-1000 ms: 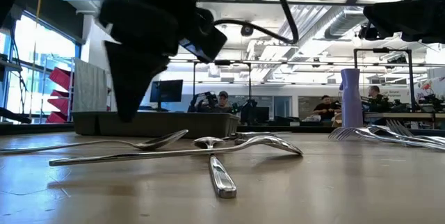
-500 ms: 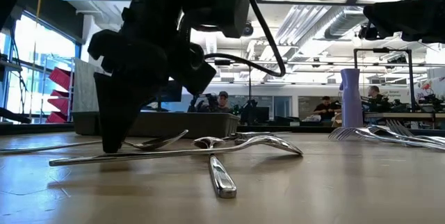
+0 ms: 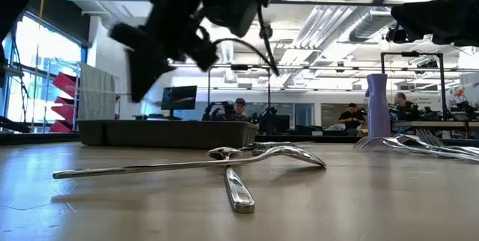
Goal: Sort silverware
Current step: Put the silver spoon into the organizing bin
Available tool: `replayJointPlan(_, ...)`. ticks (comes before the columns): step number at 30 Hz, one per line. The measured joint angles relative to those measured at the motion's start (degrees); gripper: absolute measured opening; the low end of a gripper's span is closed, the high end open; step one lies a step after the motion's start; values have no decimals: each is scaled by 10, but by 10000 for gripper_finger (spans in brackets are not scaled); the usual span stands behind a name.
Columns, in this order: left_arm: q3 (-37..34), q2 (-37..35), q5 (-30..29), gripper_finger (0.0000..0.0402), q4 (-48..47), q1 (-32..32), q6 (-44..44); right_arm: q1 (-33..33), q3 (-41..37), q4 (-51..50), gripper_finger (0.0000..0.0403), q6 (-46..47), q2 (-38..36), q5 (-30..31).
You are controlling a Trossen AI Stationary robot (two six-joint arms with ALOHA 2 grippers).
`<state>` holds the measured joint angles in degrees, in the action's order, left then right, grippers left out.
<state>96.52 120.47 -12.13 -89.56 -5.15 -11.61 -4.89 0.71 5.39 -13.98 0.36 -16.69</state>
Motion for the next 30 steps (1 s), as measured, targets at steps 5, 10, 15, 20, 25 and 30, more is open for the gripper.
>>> replayJointPlan(5,28,-20,-110,1,30,98,152,0,0,0,73,0,0,0)
replayJointPlan(10,27,-15,-124,0,118,217,327,0,0,-2,73,-1,0,0)
replayJointPlan(15,29,-16,-117,1,245,307,467,0,0,-5,73,-2,0,0)
replayJointPlan(20,29,-15,-38,8,317,351,547,0,0,-5,73,-5,0,0)
replayJointPlan(25,29,-6,28,13,347,360,552,0,0,-14,73,-7,0,0)
replayJointPlan(30,29,16,44,14,365,355,553,0,0,-22,73,-15,1,0)
